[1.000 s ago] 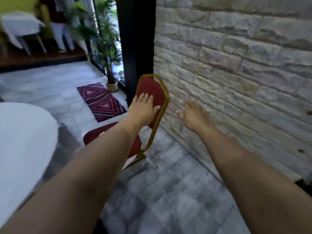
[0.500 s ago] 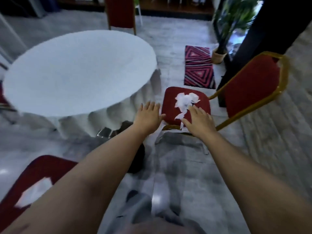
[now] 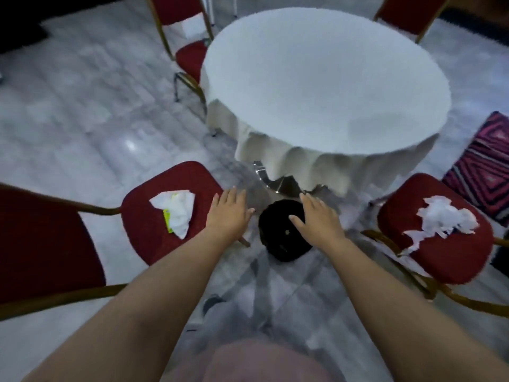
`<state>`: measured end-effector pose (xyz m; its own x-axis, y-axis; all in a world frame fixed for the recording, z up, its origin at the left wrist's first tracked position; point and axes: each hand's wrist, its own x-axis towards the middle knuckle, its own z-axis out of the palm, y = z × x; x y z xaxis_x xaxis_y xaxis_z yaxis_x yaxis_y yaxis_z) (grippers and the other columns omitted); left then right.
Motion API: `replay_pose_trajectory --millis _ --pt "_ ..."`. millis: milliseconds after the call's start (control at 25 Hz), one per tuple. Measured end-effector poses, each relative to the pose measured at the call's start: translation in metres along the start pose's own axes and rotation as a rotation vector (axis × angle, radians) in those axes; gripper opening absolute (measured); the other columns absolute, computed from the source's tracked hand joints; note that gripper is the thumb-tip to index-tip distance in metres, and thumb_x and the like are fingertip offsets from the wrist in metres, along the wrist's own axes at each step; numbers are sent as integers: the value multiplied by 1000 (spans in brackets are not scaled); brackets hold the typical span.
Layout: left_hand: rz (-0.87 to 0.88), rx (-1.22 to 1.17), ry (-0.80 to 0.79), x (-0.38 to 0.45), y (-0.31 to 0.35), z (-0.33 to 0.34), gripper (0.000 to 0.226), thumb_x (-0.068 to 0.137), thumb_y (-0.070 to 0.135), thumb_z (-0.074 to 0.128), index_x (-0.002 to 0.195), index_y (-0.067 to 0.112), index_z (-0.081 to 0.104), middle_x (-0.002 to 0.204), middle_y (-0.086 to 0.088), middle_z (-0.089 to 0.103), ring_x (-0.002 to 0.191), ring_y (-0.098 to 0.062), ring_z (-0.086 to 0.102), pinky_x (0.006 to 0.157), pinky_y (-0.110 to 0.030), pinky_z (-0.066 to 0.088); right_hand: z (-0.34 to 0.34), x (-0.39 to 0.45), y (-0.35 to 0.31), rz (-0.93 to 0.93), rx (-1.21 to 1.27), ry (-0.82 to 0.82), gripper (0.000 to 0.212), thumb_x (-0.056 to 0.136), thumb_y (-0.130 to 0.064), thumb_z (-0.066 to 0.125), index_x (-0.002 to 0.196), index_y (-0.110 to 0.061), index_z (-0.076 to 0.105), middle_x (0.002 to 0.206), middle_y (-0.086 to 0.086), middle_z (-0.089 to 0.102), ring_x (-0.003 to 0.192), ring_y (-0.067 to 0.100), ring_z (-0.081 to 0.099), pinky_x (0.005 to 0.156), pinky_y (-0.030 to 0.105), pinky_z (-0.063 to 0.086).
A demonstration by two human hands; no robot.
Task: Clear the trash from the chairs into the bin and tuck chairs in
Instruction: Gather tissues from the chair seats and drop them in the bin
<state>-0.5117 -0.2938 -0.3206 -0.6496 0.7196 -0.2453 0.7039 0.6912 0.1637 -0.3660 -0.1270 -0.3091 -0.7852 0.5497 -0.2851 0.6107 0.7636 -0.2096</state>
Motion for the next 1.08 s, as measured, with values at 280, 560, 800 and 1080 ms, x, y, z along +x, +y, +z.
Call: replay_pose_trajectory --millis 280,560,800,1080 --pt "-275 -57 -64 -10 -150 24 64 102 47 27 155 13 14 162 -16 10 149 -31 9 121 -46 9 69 69 -140 -203 -8 -111 75 98 -52 44 156 -14 16 163 7 21 149 26 21 119 44 24" --pt "-515 -171 -148 -13 -234 61 74 97 52 39 155 16 10 163 -13 8 150 -29 6 121 -47 8 136 114 -228 -323 -47 -245 94 89 -53 59 157 -17 6 165 4 12 150 26 18 120 43 22" --pt "-652 -280 -227 26 -258 122 95 87 58 55 155 16 3 163 -11 3 150 -28 4 120 -46 11 202 181 -257 -373 -66 -284 106 82 -56 67 157 -18 2 165 7 10 151 27 16 118 48 25" --pt "-860 -374 -220 85 -259 185 114 73 72 61 155 18 2 158 -11 20 142 -32 25 109 -48 32 256 262 -272 -533 -163 -252 115 75 -56 71 157 -25 -3 166 7 5 151 30 12 118 53 20"
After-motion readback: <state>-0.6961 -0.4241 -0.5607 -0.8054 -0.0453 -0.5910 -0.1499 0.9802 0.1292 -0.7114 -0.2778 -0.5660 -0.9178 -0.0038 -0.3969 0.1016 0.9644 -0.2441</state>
